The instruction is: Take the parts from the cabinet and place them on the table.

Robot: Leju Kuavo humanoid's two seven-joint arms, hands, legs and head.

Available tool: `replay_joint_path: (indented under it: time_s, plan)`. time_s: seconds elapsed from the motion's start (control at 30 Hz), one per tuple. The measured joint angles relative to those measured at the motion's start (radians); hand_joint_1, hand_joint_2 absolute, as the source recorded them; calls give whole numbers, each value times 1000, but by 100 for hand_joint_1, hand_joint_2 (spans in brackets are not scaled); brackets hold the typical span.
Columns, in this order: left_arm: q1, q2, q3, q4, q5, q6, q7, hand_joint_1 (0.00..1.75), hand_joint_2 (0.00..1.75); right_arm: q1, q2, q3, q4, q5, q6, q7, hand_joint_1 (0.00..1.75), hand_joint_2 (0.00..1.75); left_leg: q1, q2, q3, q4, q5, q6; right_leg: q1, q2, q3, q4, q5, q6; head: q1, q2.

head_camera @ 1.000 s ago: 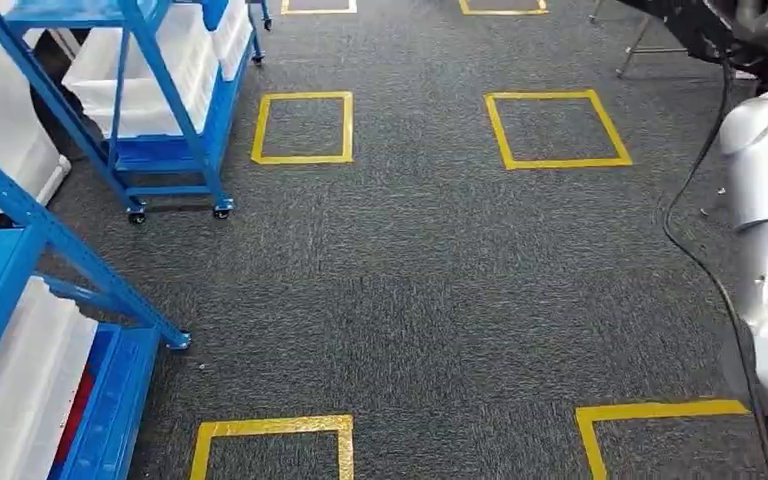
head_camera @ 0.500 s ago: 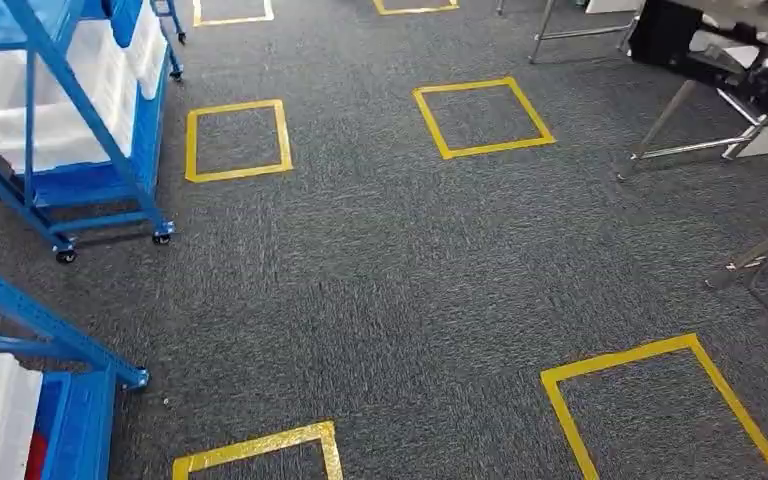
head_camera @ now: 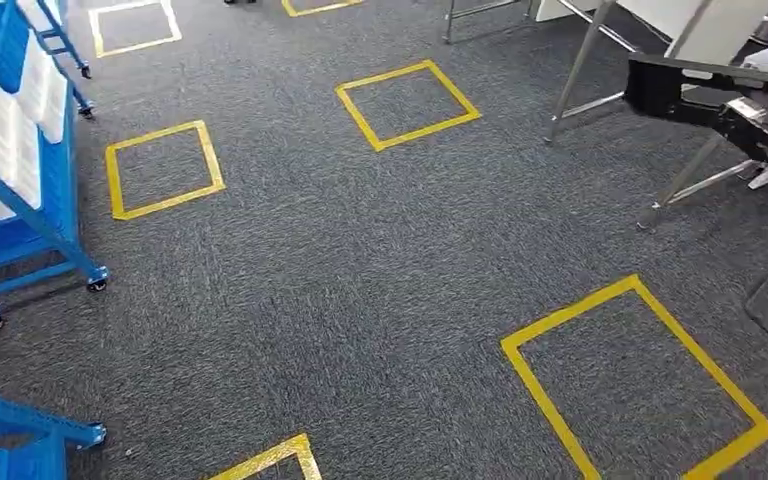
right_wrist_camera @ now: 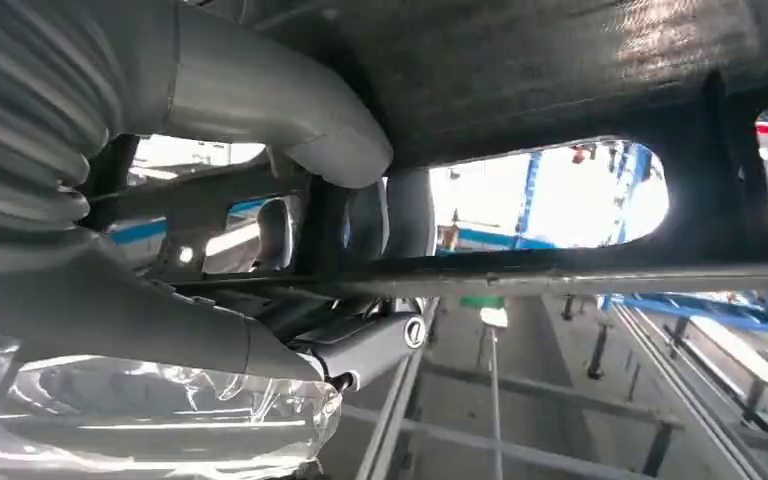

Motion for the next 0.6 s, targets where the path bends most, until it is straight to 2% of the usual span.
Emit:
replay_joint_path:
  time_s: [0.03,0.07,0.1,0.13,0.17,0.2,0.27,0.3,0.33,0.37,0.4,0.43,0.47,0.5,0.53,0.57,0.6]
  plan:
    - [0,0,0,0,0,0,0,0,0,-1,2,5,5,0,0,0,175,175,-1,-2,4,-26,33,4,3,18,0,2,0,0,0,0]
    - [0,0,-1,0,0,0,0,0,0,-6,3,7,9,0,0,1,175,175,-2,-7,34,-98,82,10,4,32,0,3,0,0,0,0]
    - [0,1,-2,0,-2,-1,1,0,0,-13,7,10,13,7,0,3,175,175,-3,-25,77,-197,135,17,3,45,0,5,-1,0,0,0]
    - [1,3,-5,0,-9,-2,1,0,0,-24,16,14,20,22,2,9,175,175,-2,-73,118,-288,176,23,1,58,-2,6,-1,1,0,0]
    - [3,5,-10,1,-13,-5,2,0,0,-40,29,18,28,37,8,17,175,175,3,-102,135,-324,167,28,4,75,-6,10,-2,4,0,0]
    - [3,6,-15,1,-16,-8,2,0,0,-55,49,24,37,55,16,28,175,175,4,-90,137,-334,166,20,-3,88,-10,11,1,10,0,0]
    - [-5,6,-26,1,-21,-14,2,0,0,-78,73,35,51,96,40,47,175,175,-5,-63,146,-336,167,27,-14,121,-17,2,10,26,-1,0]
    - [-11,6,-28,1,-21,-16,2,0,0,-90,83,39,58,114,52,55,175,175,-3,-49,150,-354,175,32,-10,134,-19,-2,14,35,0,0]
    - [-15,5,-32,1,-23,-20,2,0,0,-102,97,44,66,134,65,63,175,175,1,-32,156,-370,185,34,-11,85,-24,12,2,30,1,0]
    - [-15,5,-35,1,-23,-21,-2,0,0,-128,113,51,75,146,75,70,175,175,-2,-18,159,-379,188,39,-3,21,-46,53,-30,29,1,0]
    - [-12,6,-38,1,-23,-22,-3,0,0,-150,137,58,81,151,79,74,175,175,-3,-6,160,-380,190,40,-3,-9,-77,117,-65,32,1,0]
    - [-8,7,-44,1,-21,-24,-4,0,0,-164,164,66,88,153,85,79,175,175,-4,12,160,-380,188,39,-3,-27,-116,201,-103,34,1,0]
    - [-6,7,-45,1,-19,-27,-6,0,0,-169,184,69,92,153,87,77,175,175,-3,32,161,-380,186,38,-5,-35,-151,274,-126,38,1,0]
    - [-7,7,-45,1,-13,-32,-8,0,0,-170,205,70,96,143,87,71,175,175,-1,43,162,-379,184,37,-9,-40,-168,310,-128,42,1,0]
    - [-8,7,-46,1,-10,-36,-10,0,0,-174,220,70,101,132,87,69,175,175,2,55,163,-378,181,33,-16,-44,-161,294,-105,48,1,0]
    - [-8,7,-46,1,-8,-44,-14,0,0,-180,238,70,107,121,85,62,175,175,5,66,164,-373,176,27,-21,-50,-132,235,-64,55,1,0]
    - [-8,6,-47,1,0,-56,-16,0,0,-188,250,71,111,106,83,56,175,175,8,77,164,-366,169,23,-23,-64,-86,148,-19,59,1,0]
